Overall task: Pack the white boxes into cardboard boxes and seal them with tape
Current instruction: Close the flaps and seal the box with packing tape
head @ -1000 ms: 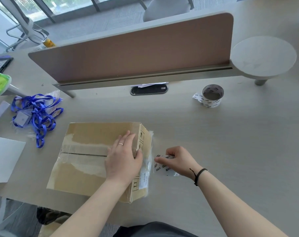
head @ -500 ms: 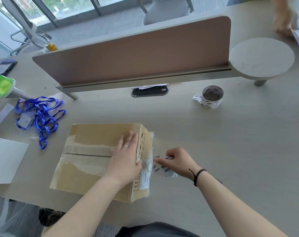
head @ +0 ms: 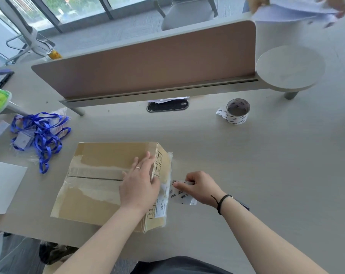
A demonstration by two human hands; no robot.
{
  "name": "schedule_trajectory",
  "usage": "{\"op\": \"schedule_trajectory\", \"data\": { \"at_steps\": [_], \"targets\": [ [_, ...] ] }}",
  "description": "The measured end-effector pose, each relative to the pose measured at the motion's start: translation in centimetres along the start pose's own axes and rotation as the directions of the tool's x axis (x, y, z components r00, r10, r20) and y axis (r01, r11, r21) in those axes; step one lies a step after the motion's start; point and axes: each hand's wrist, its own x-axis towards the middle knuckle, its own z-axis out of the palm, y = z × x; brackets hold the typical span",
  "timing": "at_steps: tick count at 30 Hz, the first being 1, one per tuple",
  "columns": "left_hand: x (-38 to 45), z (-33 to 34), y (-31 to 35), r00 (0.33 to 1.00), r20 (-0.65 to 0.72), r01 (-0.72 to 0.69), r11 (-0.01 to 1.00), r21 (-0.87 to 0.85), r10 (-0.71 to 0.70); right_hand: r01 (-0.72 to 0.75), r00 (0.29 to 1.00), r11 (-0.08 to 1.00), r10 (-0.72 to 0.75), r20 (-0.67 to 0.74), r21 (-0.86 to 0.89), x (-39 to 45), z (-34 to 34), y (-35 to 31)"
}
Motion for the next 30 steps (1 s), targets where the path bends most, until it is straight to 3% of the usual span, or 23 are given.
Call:
{"op": "schedule_trajectory", "data": {
  "at_steps": [6,9,12,16,21,23,25,27,28,30],
  "targets": [
    [0.4,0.5,0.9,0.995,-0.054,0.085,0.996,-0.003,-0.085,0.002,1.0,1.0,-0.002,0.0,-0.01,-0.3,0.0,0.0],
    [0.6,0.3,0.4,0.999,-0.03,0.035,0.999,0.004,-0.035,0.001,1.0,1.0,-0.001,-0.015,-0.016,-0.5,0.0,0.0],
    [0.3,-0.4,-0.7,0.991,0.108,-0.078,0.996,0.047,0.073,0.0,1.0,1.0,-0.001,-0.025,-0.029,-0.4,0.0,-0.1],
    [0.4,-1.4,-1.4,0.946,0.305,-0.13,0.991,0.04,0.112,0.003,1.0,0.999,-0.003,-0.017,-0.039,-0.2,0.1,0.0],
    [0.6,-2.3,-1.6,0.91,0.402,-0.122,0.992,0.018,0.105,-0.003,1.0,1.0,0.004,0.027,-0.024,-0.1,-0.1,0.1],
    [-0.4,-2.3,-1.0,0.939,0.32,-0.121,0.992,-0.026,0.123,-0.001,0.999,1.0,0.002,0.05,-0.025,-0.1,-0.3,0.2],
    [-2.7,-1.3,0.6,0.977,0.09,-0.183,0.975,-0.126,0.195,0.002,0.997,1.0,-0.001,0.073,-0.009,-0.2,-0.7,0.4],
    [-5.5,-0.1,2.5,0.962,-0.121,-0.267,0.927,-0.262,0.243,0.001,0.994,1.0,-0.002,0.105,0.006,-0.2,-1.2,0.5],
    [-6.5,0.7,3.3,0.953,-0.157,-0.298,0.907,-0.298,0.261,0.001,0.992,1.0,-0.003,0.126,0.016,-0.2,-1.4,0.5],
    [-7.6,2.4,3.9,0.975,-0.072,-0.222,0.883,-0.413,0.211,0.002,0.987,1.0,-0.006,0.161,0.025,-0.1,-1.9,0.5]
  ]
}}
